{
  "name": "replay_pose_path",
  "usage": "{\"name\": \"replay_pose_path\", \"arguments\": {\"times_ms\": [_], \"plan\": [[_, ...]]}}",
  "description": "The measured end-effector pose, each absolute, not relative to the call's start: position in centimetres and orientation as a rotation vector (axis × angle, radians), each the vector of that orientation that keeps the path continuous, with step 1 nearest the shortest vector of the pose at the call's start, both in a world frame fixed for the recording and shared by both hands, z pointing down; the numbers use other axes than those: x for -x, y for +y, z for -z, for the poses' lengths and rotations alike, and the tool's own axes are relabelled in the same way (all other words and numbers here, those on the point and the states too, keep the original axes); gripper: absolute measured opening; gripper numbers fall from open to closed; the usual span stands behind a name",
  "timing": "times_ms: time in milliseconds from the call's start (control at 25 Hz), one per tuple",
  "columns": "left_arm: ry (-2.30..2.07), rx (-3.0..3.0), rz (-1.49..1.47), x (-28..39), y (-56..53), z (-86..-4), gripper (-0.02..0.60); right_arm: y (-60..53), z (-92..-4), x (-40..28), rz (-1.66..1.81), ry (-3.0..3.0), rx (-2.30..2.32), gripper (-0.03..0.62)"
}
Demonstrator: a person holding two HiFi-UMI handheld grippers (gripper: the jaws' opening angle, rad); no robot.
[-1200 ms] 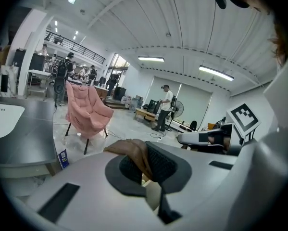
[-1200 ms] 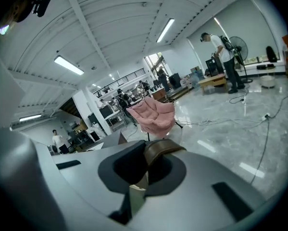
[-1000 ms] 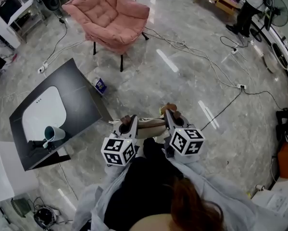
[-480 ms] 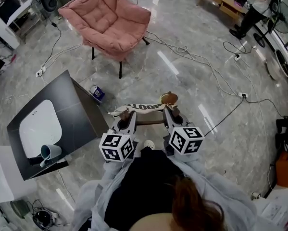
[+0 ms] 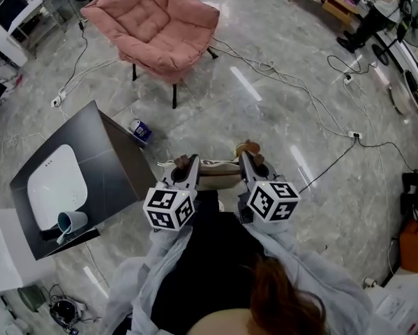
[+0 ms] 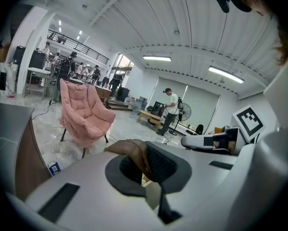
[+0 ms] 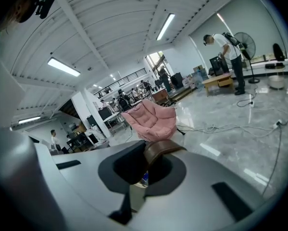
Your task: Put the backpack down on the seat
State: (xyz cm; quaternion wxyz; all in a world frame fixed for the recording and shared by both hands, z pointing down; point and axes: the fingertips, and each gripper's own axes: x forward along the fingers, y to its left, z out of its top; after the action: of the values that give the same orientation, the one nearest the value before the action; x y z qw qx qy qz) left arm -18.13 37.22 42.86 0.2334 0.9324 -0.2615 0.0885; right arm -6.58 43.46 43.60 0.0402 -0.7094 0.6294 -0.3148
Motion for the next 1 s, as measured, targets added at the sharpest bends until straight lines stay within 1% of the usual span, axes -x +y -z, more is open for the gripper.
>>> {"name": "replay_pose_path", "arguments": {"times_ms": [320, 1000], "plan": [[-0.696, -2.543, -0.283, 16.1, 33.8, -44.3, 0.014, 40.4, -45.2, 4.8, 1.019, 1.904, 2.170, 0.009], [-0.626, -2.545, -0.239, 8.7, 17.5, -41.9, 0.014, 23.9, -42.3, -2.7, 0.959, 1.873, 2.212, 0.009]]}}
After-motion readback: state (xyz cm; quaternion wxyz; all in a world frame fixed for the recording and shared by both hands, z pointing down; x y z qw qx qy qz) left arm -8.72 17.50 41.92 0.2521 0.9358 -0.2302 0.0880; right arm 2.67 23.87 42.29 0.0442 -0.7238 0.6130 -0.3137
